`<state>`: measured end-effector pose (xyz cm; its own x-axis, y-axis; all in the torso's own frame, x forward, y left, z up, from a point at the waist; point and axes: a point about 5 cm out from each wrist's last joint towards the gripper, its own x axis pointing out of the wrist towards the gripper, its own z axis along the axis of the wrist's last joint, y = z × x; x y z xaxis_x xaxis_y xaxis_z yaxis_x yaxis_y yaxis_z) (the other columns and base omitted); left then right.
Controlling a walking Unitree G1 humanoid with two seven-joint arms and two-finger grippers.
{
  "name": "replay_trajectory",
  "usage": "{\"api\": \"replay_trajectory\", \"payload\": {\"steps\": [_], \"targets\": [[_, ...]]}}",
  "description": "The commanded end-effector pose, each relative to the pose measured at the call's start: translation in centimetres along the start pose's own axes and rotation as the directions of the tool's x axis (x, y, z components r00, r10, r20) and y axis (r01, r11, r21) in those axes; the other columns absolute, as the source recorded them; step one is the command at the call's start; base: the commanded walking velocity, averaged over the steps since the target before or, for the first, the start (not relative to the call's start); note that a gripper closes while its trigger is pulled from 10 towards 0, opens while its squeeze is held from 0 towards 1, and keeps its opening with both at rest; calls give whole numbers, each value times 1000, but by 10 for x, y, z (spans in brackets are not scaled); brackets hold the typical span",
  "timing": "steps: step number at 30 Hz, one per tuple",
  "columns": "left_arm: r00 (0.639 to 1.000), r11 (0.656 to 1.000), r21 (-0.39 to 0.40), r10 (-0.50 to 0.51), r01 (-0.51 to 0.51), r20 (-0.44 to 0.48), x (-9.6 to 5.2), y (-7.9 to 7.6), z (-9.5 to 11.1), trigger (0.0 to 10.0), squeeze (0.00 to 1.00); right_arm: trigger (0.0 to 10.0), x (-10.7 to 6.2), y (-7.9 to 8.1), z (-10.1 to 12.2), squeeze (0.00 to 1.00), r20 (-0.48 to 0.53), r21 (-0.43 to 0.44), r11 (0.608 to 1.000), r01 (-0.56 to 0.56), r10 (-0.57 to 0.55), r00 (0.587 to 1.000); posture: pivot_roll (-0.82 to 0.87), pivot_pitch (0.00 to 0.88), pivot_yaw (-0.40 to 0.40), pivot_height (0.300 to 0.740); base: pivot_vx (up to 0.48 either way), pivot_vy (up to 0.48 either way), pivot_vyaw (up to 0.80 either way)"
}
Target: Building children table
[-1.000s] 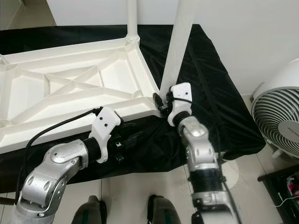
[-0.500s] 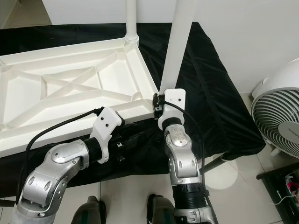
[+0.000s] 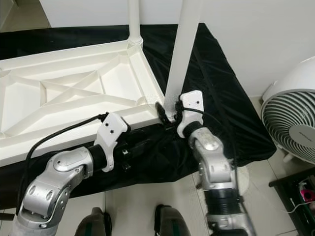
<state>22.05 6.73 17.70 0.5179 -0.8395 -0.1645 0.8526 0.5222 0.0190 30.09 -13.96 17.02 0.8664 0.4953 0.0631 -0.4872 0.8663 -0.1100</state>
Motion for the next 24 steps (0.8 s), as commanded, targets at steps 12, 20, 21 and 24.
{"api": "replay_trajectory", "payload": {"steps": [12,20,21,24], "targets": [[996,996,3,91,-91,-3,-1,7,2,10000,0,10000,19,-14,-11,0,-29,-62,958,-279,278,960,-30,127,10,740,0,0,0],[996,996,5,90,-90,-7,-3,8,2,10000,0,9686,36,-7,-20,0,-51,-51,943,-330,327,944,-24,123,14,740,0,0,0],[996,996,5,90,-90,-7,-2,8,2,10000,0,8588,39,-4,-22,0,-53,-47,938,-345,342,938,-23,123,14,740,0,0,0],[996,996,7,91,-91,-5,-2,8,3,10000,0,0,40,1,-26,0,-52,-40,926,-375,372,927,-20,121,10,740,0,0,0]]}}
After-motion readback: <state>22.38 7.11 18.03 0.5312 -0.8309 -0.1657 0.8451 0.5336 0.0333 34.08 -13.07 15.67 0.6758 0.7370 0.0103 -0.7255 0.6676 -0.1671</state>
